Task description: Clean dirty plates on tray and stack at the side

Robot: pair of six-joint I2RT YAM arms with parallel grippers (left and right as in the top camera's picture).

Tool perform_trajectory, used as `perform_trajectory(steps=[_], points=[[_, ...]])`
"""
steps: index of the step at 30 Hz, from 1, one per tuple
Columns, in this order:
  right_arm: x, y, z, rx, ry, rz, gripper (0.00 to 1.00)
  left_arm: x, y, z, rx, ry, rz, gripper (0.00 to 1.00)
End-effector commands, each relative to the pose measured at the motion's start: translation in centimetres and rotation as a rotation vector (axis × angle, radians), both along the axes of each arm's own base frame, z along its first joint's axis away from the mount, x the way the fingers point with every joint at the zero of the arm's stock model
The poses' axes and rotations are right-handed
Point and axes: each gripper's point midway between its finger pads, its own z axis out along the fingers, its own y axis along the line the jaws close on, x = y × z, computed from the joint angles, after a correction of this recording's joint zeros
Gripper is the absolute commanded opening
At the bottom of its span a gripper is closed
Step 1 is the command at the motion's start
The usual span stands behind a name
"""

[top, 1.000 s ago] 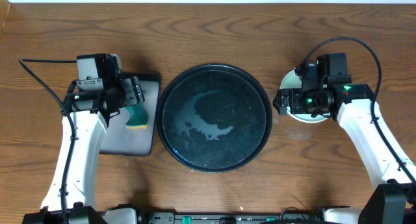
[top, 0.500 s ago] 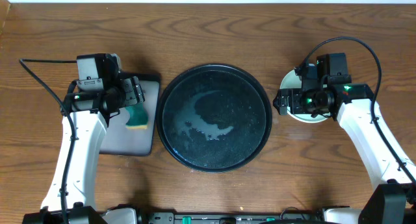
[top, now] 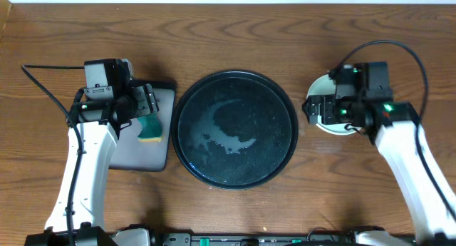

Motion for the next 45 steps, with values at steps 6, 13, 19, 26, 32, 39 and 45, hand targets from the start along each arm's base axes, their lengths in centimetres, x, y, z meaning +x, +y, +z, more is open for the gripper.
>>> perform_trajectory(steps=[6,13,19,26,32,39,45], points=[[-3.4,-0.9,10.1,0.026,-0.594,-0.021,0.99,0.1,-0.2,0.2,-0.012,-0.003,0.0,0.79],[-9.2,-4.0,11.7,-0.004,-0.942,-0.152,0.99,0.1,-0.2,0.2,-0.012,-0.003,0.0,0.79],[-11.1,-4.7,14.0,0.018,-1.2,-0.189,0.99,0.1,-0.2,0.2,-0.012,-0.003,0.0,0.79],[-11.7,-4.8,14.2,0.051,-1.331,-0.201,0.99,0.1,-0.2,0.2,-0.012,-0.003,0.0,0.79],[-11.1,-5.4,11.7,0.07,-1.289,-0.237,0.99,0.1,-0.2,0.2,-0.012,-0.003,0.0,0.79],[-10.5,-5.4,9.5,0.068,-1.244,-0.237,0.99,0.1,-0.2,0.2,-0.012,-0.003,0.0,0.79],[-9.7,-5.3,5.5,-0.009,-1.095,-0.204,0.99,0.1,-0.2,0.2,-0.012,-0.003,0.0,0.8]])
